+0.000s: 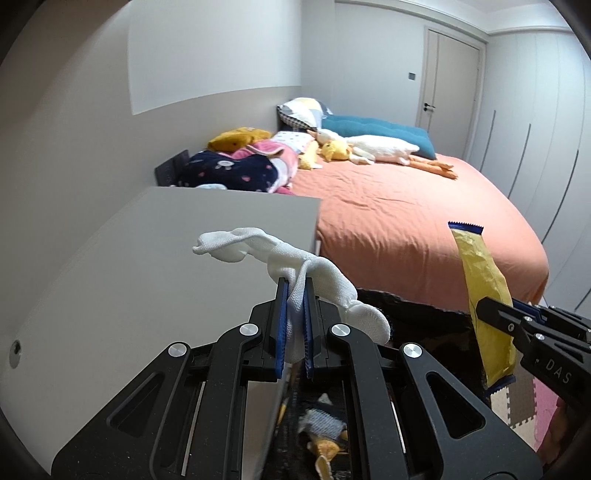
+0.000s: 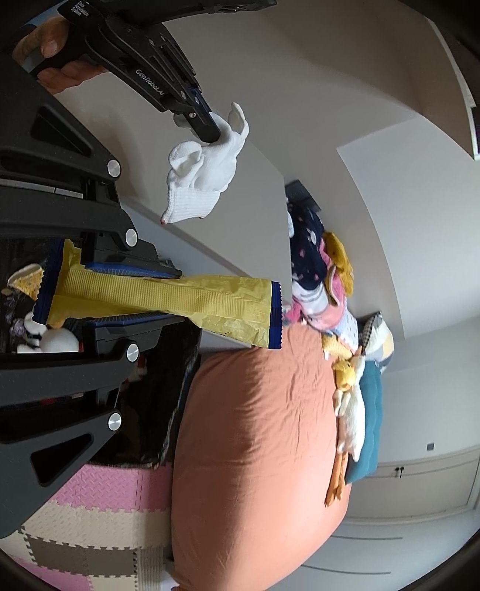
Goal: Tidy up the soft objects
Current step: 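Lift both items and carry them over the black bin, then open both tools to drop the glove and wrapper into the bin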
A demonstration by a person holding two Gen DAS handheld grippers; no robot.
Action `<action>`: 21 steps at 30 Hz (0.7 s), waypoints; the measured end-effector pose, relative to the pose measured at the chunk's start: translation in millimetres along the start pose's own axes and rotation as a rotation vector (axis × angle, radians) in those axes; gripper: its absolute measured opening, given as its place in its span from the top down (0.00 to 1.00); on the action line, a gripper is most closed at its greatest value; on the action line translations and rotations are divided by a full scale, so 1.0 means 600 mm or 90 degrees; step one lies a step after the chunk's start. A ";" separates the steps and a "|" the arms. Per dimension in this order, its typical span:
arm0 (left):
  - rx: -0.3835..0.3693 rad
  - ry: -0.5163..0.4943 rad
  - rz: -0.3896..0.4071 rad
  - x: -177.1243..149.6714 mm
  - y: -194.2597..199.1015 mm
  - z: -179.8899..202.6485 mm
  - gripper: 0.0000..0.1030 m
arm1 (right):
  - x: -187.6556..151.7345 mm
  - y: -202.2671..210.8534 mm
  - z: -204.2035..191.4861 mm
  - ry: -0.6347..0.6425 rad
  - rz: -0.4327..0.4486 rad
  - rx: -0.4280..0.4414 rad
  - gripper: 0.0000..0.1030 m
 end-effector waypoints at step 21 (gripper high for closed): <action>-0.056 -0.142 -0.025 -0.043 -0.014 0.099 0.06 | 0.033 0.056 0.122 -0.059 0.072 -0.109 0.19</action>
Point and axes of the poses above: each gripper's, at about its wrist camera, not at the fingertips, and y roughly against the way its jaws point, z to its right, x to its top, the point moved 10 cm from there along -y, roughly the way its jaws point, and after that the axes turned 8 degrees about z, right-handed, at the moved point
